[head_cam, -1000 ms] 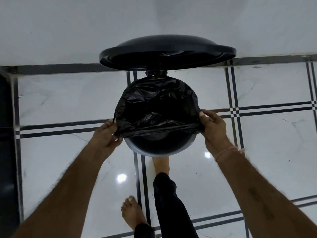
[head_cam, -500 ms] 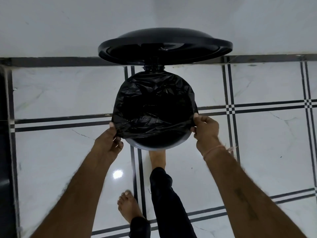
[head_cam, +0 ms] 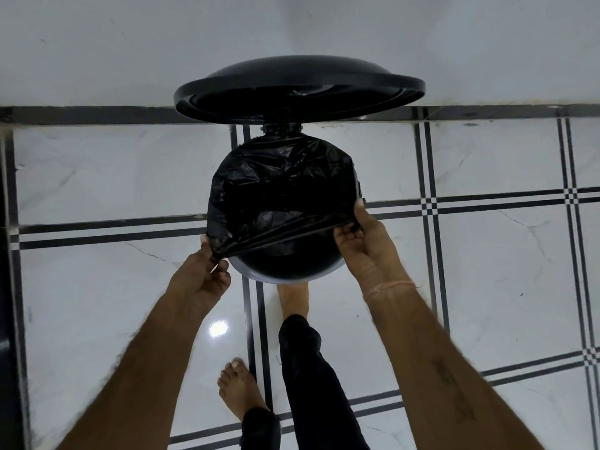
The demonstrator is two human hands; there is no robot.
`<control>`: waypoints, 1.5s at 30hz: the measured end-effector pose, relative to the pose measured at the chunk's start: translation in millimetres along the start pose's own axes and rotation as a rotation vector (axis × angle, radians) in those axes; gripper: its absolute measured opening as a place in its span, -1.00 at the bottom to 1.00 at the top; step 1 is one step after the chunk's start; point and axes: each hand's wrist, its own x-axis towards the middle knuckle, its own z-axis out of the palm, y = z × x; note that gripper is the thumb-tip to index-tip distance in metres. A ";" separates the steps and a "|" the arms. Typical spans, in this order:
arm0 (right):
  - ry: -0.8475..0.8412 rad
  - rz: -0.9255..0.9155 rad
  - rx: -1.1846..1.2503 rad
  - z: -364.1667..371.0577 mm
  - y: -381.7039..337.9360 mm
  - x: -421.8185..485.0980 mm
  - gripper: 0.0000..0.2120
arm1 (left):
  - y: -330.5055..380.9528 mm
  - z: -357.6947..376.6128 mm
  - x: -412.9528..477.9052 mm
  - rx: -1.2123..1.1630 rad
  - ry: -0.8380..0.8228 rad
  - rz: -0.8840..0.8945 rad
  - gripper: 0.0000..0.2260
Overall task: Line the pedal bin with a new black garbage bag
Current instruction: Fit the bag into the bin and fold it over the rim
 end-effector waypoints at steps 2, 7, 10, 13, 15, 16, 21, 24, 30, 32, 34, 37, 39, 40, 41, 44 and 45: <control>0.004 -0.014 -0.026 7.2 6.5 -2.9 -0.95 | -2.3 -0.4 -1.5 -0.020 -0.003 -0.005 -0.77; 0.155 0.062 -0.159 1.9 22.7 1.5 -0.87 | -10.3 -3.0 -3.2 -0.080 -0.006 -0.010 -0.76; 0.172 0.097 -0.305 -13.9 26.2 -1.1 -0.82 | -11.9 -0.9 -4.6 -0.059 -0.020 -0.003 -0.72; 0.116 0.152 -0.287 -22.4 24.8 -9.5 -0.74 | -14.4 -0.4 -5.4 -0.048 -0.019 -0.006 -0.68; 0.076 0.191 -0.252 -26.1 25.8 -15.5 -0.68 | -19.7 -1.0 -5.9 -0.063 -0.025 -0.019 -0.69; 0.058 0.204 -0.262 -28.7 28.7 -18.0 -0.66 | -23.1 -1.9 -6.1 -0.082 -0.040 -0.027 -0.71; -0.023 0.174 -0.400 -51.1 51.8 -30.6 -0.60 | -34.2 -6.3 -8.1 -0.128 -0.107 -0.058 -0.79; -0.065 0.140 -0.508 -65.7 66.9 -31.4 -0.60 | -34.8 -4.2 -7.9 -0.066 -0.064 -0.070 -0.80; -0.161 0.069 -0.510 -80.8 74.7 -32.6 -0.61 | -37.2 -3.2 4.1 -0.036 -0.052 -0.101 -0.83; -0.210 0.079 -0.457 -85.9 75.1 -33.9 -0.58 | -39.5 -3.6 11.7 -0.053 -0.079 -0.116 -0.83; -0.236 0.094 -0.432 -90.6 76.7 -32.7 -0.52 | -44.4 -2.7 18.5 -0.082 -0.097 -0.118 -0.79; -0.231 0.112 -0.374 -93.7 79.5 -31.3 -0.48 | -52.9 -2.9 24.1 -0.115 -0.069 -0.087 -0.80; -0.180 0.107 -0.309 -97.8 83.1 -28.2 -0.50 | -57.2 -1.3 22.6 -0.131 -0.051 -0.066 -0.82; -0.146 0.110 -0.268 -100.9 85.2 -26.0 -0.50 | -59.2 -0.2 21.3 -0.135 -0.040 -0.059 -0.84; -0.112 0.115 -0.224 -103.3 88.1 -23.7 -0.49 | -60.3 0.9 19.4 -0.128 -0.031 -0.052 -0.88; -0.060 0.131 -0.057 -105.6 95.6 -16.0 -0.47 | -62.3 3.7 13.4 -0.115 -0.034 -0.035 -0.92; -0.063 0.131 -0.004 -104.8 96.2 -13.3 -0.47 | -63.5 5.6 11.9 -0.141 -0.031 -0.021 -0.87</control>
